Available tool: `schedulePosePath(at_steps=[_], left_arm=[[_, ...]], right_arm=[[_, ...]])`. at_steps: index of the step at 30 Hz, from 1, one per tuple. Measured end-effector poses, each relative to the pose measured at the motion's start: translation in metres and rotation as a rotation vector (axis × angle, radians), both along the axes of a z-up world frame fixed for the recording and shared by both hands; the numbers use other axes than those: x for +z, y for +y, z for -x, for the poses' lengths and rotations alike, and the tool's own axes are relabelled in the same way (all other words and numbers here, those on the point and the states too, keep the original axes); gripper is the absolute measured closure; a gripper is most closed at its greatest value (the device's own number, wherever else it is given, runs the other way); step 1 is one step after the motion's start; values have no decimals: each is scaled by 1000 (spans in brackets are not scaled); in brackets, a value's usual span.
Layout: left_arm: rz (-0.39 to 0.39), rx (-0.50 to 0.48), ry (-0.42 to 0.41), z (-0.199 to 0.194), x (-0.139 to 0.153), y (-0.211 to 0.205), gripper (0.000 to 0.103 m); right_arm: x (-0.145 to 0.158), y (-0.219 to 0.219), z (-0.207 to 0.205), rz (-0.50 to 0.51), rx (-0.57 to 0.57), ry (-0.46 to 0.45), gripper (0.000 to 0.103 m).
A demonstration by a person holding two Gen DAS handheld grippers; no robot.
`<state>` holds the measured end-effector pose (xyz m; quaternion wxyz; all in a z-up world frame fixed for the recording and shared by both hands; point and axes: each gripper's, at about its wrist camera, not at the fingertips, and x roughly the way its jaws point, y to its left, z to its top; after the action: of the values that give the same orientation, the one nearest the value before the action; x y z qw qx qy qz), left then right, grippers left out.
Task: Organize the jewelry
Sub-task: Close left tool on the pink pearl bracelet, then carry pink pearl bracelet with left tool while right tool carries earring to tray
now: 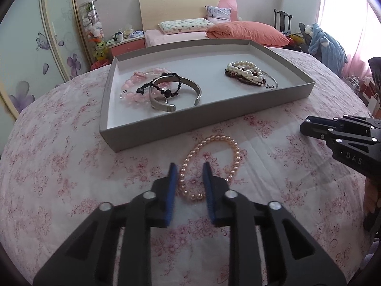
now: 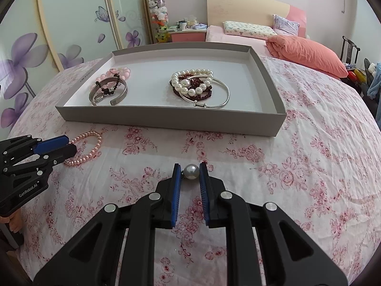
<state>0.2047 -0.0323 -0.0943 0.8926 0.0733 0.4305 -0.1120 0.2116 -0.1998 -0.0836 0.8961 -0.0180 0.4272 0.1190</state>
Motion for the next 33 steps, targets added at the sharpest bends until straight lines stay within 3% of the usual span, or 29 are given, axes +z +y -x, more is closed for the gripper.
schedulePosePath(at_steps=[5, 8, 14, 24, 33], left_arm=[[-10, -4, -2, 1, -1, -3, 86], [-24, -5, -7, 3, -1, -6, 96], [-9, 24, -9, 7, -1, 2, 97], [143, 85, -116, 27, 31, 28, 97], [211, 112, -209, 45, 54, 35, 97]], right_arm=[[0, 0, 0, 0, -1, 0, 86], [0, -1, 0, 0, -2, -1, 86], [2, -1, 4, -30, -19, -14, 87], [31, 2, 22, -98, -12, -146, 87], [51, 9, 38, -132, 5, -252, 87]])
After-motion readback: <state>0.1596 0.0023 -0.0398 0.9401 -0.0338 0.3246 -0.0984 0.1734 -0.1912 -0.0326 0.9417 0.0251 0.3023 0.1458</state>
